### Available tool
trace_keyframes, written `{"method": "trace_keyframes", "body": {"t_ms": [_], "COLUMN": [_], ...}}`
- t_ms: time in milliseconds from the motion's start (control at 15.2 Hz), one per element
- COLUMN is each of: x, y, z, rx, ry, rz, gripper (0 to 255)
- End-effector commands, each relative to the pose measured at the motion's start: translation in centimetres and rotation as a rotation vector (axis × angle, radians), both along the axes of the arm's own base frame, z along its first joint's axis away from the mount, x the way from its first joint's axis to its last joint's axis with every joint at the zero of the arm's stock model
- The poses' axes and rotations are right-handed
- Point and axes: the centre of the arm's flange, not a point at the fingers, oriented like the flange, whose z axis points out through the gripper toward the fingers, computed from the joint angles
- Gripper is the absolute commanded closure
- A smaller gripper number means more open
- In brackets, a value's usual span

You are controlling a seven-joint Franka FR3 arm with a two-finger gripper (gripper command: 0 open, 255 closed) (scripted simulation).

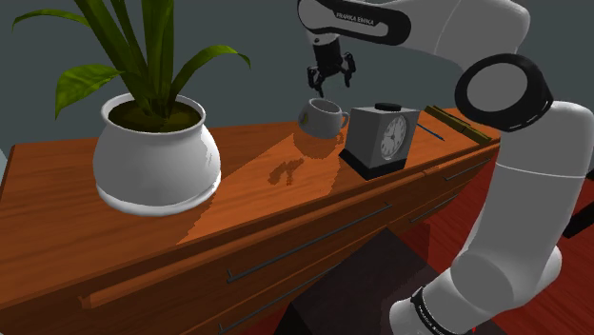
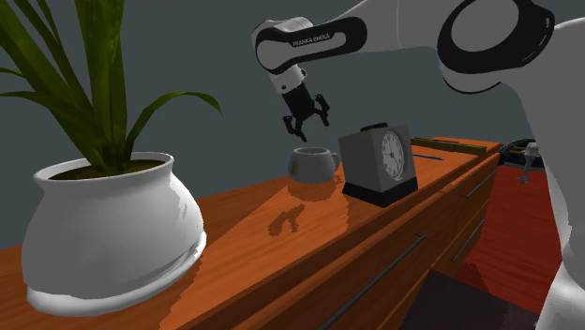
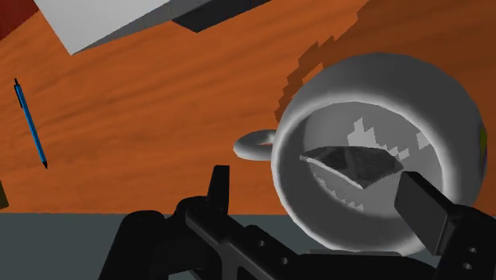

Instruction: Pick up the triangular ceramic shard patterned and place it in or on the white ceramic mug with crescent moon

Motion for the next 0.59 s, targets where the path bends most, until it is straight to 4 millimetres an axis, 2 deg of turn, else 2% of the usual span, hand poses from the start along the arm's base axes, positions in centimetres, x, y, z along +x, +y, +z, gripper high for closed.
{"method": "trace_keyframes", "body": {"t_ms": [0, 528], "x": [1.50, 1.50], "y": [1.79, 1.79], "z": [2.38, 2.38], "rx": [0.011, 0.011], "ry": [-0.080, -0.080], "rz": [0.045, 0.045], "gripper": [0, 0]}}
